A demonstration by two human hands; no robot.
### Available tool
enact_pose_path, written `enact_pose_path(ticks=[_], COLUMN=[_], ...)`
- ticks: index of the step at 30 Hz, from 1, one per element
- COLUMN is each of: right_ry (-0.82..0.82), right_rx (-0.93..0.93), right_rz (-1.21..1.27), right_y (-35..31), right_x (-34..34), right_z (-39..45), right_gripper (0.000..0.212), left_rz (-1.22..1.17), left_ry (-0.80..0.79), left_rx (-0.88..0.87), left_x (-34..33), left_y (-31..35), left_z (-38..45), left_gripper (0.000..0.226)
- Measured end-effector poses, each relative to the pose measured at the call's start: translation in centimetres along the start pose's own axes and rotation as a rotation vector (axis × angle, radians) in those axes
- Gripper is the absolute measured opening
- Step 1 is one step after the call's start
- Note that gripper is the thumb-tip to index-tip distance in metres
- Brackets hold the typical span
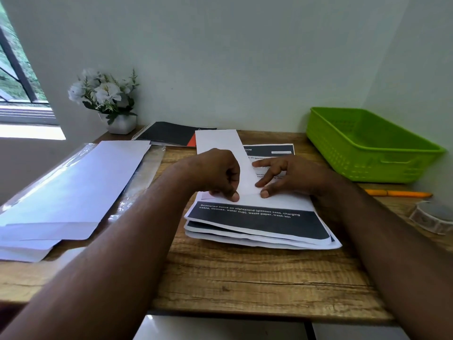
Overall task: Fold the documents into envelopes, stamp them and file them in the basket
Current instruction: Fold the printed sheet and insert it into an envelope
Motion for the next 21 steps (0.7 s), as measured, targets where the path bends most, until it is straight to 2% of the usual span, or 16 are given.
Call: enact_pose_path(ticks=[9, 14, 18, 21], right_ry=[-0.017, -0.015, -0.020, 0.011], right_rx=[0.088, 0.046, 0.081, 0.115], right_rz=[-0.083, -0.098, -0.092, -0.154], right_y=[-1.0, -0.7, -1.1, -1.6], right_x=[-0.5, -0.4, -0.6, -0.4], right_z=[0.2, 0.2, 0.3, 0.2], right_gripper=[0.011, 0.020, 0.015, 0.021], left_rz=[0.059, 0.108, 0.141, 0.145], left_ry=[0.042, 0.098, 0.122, 0.165], left_rx=[-0.041, -0.088, -0.108, -0.105], left_x=[0.6, 1.0, 1.1, 1.5], left_y=[0.4, 0.9, 1.1, 1.2], left_z=[-0.4, -0.3, -0.4, -0.5], left_gripper=[0.019, 0.017, 0.014, 0.016])
Point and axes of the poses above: each hand's wrist, its own z-axis towards the middle knuckle, its own x-axis out of the back of the hand, y = z × x, the point moved 8 cm from there along z, towards the middle knuckle, and after that the axes turned 6 degrees about x, right-handed, at the moved point
